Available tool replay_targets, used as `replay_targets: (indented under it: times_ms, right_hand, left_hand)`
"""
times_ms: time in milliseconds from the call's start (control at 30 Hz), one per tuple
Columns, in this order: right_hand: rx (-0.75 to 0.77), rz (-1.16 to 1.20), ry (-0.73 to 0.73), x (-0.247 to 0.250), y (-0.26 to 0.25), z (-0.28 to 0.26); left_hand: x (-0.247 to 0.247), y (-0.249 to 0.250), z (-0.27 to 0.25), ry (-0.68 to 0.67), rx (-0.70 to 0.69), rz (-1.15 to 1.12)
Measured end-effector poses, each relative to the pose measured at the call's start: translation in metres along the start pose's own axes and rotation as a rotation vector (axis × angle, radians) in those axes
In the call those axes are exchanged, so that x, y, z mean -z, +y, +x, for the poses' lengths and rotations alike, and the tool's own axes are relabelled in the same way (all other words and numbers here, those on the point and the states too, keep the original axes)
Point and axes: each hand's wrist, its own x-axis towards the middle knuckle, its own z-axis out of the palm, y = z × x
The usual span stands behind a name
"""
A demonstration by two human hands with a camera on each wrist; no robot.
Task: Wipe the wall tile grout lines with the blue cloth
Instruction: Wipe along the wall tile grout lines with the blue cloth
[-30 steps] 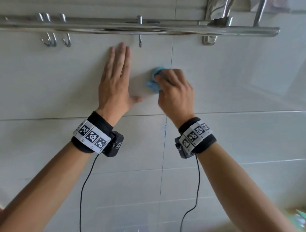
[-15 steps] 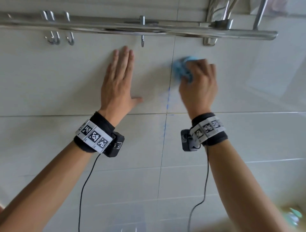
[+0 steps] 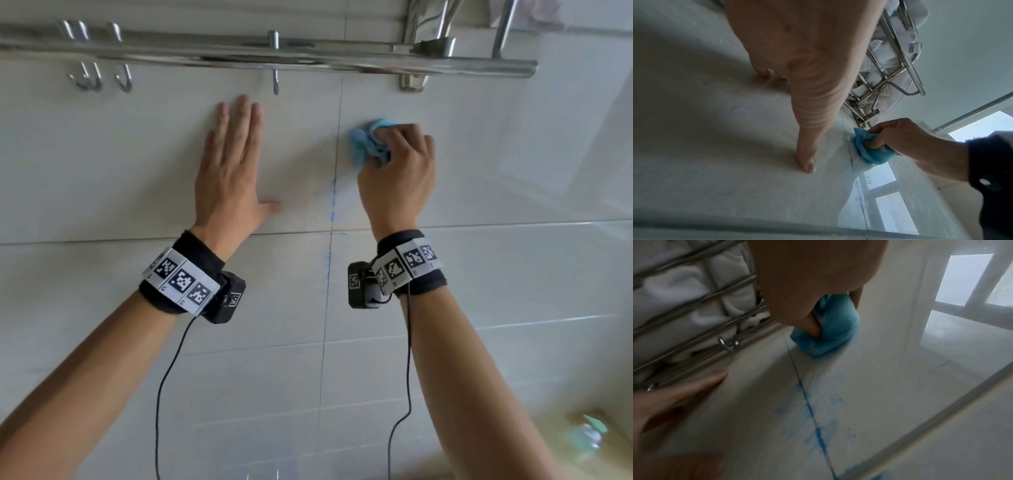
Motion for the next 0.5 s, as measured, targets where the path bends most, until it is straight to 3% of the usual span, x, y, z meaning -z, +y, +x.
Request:
replay_targets:
  times_ms: [100,300,367,500]
  right_hand:
    - [0.012,-0.016,0.029,-0.008,-0.009,-0.010]
    - [0.506,0.002,-0.202,-0.007,0.006,-0.054]
    - [0.467,-0.007,-0.168,-0.003,0.011,-0.036]
    - [0.135,0.018,0.007,-0.008,0.003,-0.010]
  left_hand:
    - [-0.001,0.001,-0.001,-0.002,-0.001,0.002]
    - [-0.003,0.003,-0.001,0.005,0.008,0.002]
    - [-0.003,0.003,-0.001,0.003,0.005,0.010]
    - [-0.003,0.002,-0.003,0.001,-0.001,0.020]
